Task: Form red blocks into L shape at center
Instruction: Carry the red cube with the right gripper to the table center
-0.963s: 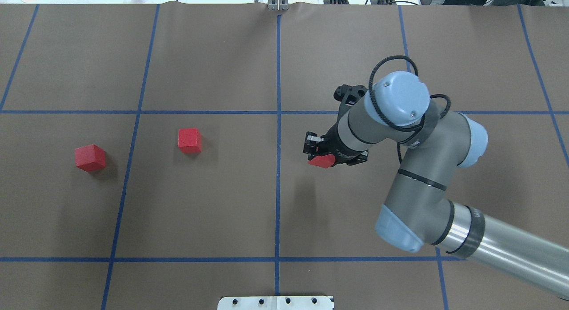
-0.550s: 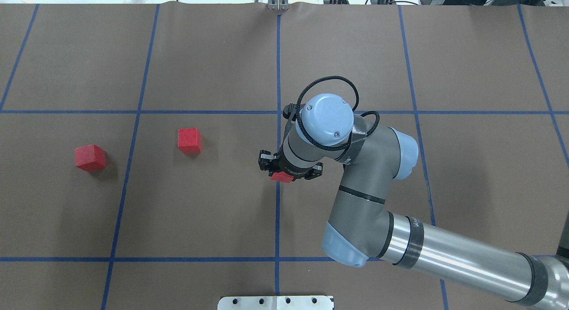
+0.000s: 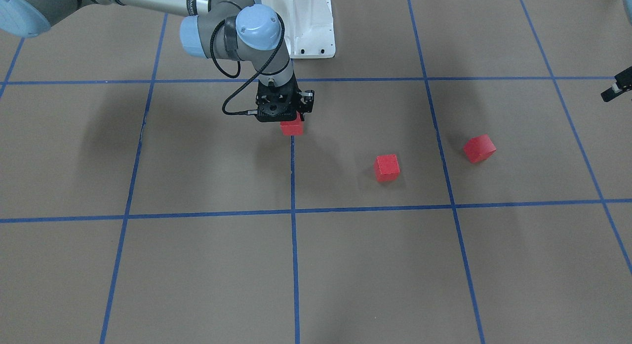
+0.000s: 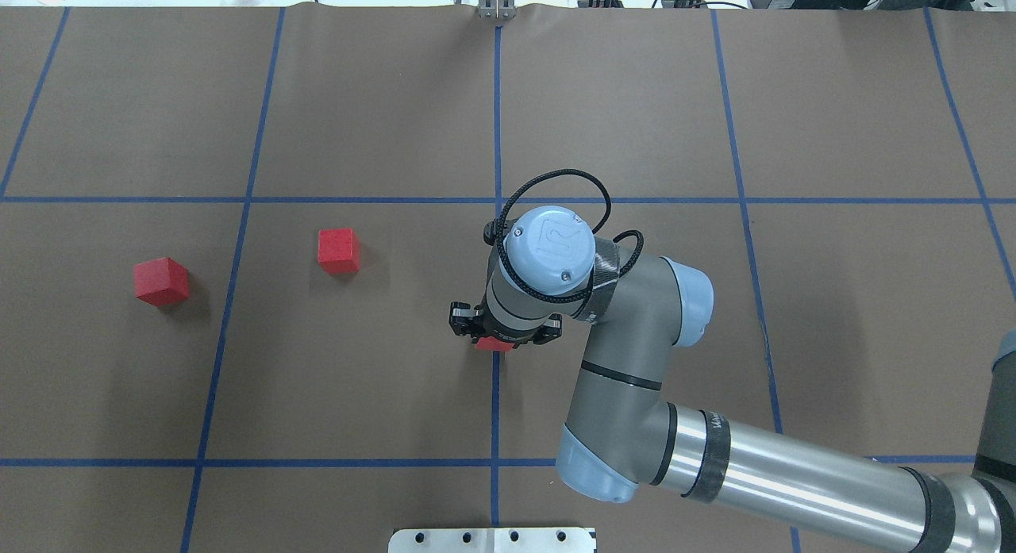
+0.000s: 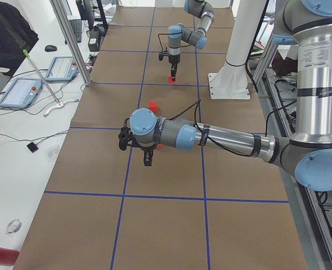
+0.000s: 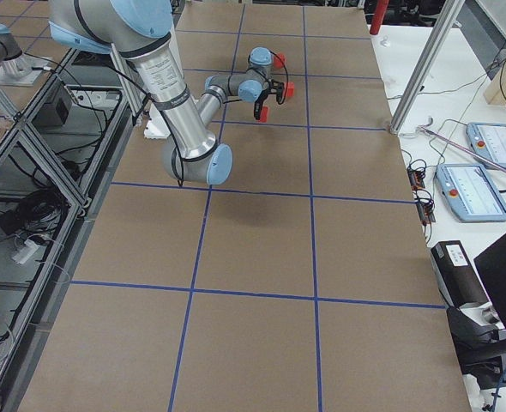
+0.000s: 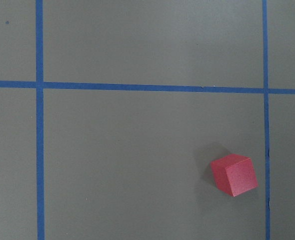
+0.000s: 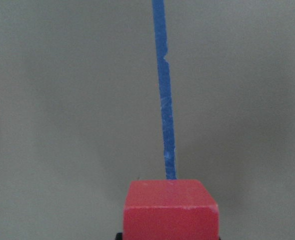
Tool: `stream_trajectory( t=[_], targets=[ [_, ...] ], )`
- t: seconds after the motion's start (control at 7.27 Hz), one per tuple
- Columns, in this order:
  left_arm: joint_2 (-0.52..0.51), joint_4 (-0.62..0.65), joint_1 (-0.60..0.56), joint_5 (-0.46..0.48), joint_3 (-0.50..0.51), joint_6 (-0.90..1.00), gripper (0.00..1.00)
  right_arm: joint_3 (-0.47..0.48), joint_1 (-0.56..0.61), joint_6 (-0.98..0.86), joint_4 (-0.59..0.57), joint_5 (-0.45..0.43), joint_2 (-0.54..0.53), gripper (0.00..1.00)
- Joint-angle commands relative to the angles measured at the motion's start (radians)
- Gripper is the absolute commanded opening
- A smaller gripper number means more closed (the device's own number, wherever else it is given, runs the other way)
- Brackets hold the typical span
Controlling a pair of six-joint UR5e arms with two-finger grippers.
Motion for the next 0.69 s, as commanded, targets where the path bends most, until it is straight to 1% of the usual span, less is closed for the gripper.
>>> stream_trajectory(
  t=[0.0,0.41,0.55],
  targets=[
    [0.0,0.0,0.0,0.0,0.001,-0.002,1.0,-0.014,-0.011,-0.013,-0.001,-0.009,0.001,0.0],
    [0.0,0.0,0.0,0.0,0.001,0.0,1.0,-0.023,-0.012,-0.011,-0.001,-0.012,0.001,0.0],
    [0.0,0.0,0.0,0.0,0.001,0.0,1.0,-0.024,-0.014,-0.013,-0.001,-0.02,0.001,0.14]
  ],
)
